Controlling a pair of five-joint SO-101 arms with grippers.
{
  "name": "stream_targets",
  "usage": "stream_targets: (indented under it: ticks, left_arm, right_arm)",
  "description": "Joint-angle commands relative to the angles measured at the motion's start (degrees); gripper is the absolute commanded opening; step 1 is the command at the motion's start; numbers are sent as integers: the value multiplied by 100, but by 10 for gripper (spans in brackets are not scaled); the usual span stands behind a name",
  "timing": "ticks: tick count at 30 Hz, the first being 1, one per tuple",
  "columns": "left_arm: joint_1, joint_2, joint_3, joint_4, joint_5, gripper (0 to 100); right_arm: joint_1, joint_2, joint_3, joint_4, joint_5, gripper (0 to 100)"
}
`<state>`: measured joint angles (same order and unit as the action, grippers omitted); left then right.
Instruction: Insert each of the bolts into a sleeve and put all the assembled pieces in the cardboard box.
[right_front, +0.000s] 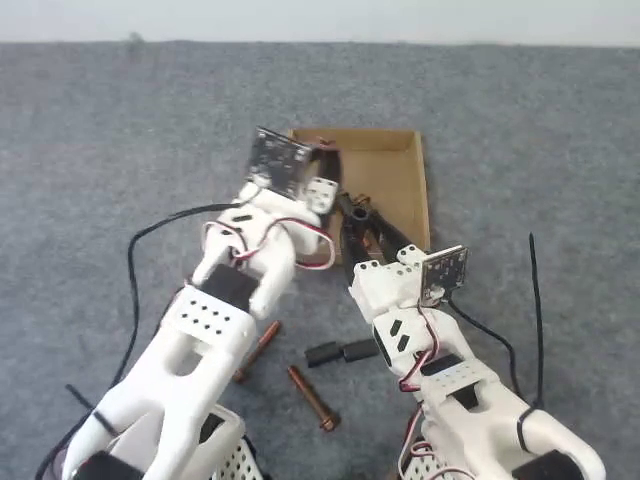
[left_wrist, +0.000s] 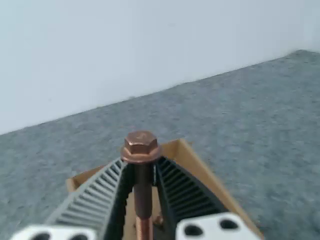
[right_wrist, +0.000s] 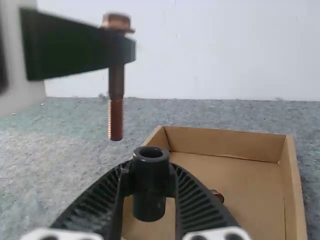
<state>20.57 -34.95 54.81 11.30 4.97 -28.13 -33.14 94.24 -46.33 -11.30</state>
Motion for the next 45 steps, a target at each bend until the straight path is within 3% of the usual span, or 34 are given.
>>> stream_targets:
  ticks: [1, 8, 12, 17, 20, 26, 35, 45]
  left_arm:
    - [185, -299, -418, 18, 18, 12]
    - [334, -527, -295, 35, 62, 12]
    - [589, -1327, 119, 35, 70, 12]
    - [712, -2224, 558, 158, 571, 12]
    - [721, -2189, 514, 545, 607, 12]
    - [712, -1881, 497, 571, 607, 12]
    - [431, -1310, 708, -246, 615, 12]
    - [440, -1169, 699, -281, 624, 12]
  right_arm:
    - [-215, -242, 123, 22, -26, 6]
    - [-312, -242, 123, 22, -26, 6]
    - [-312, -242, 123, 22, -26, 6]
    - [-312, -242, 123, 22, -26, 6]
    - [-312, -242, 123, 13, -26, 6]
    - [-312, -242, 123, 13, -26, 6]
    - [-312, -242, 123, 22, -35, 6]
    - [-321, -242, 123, 22, -26, 6]
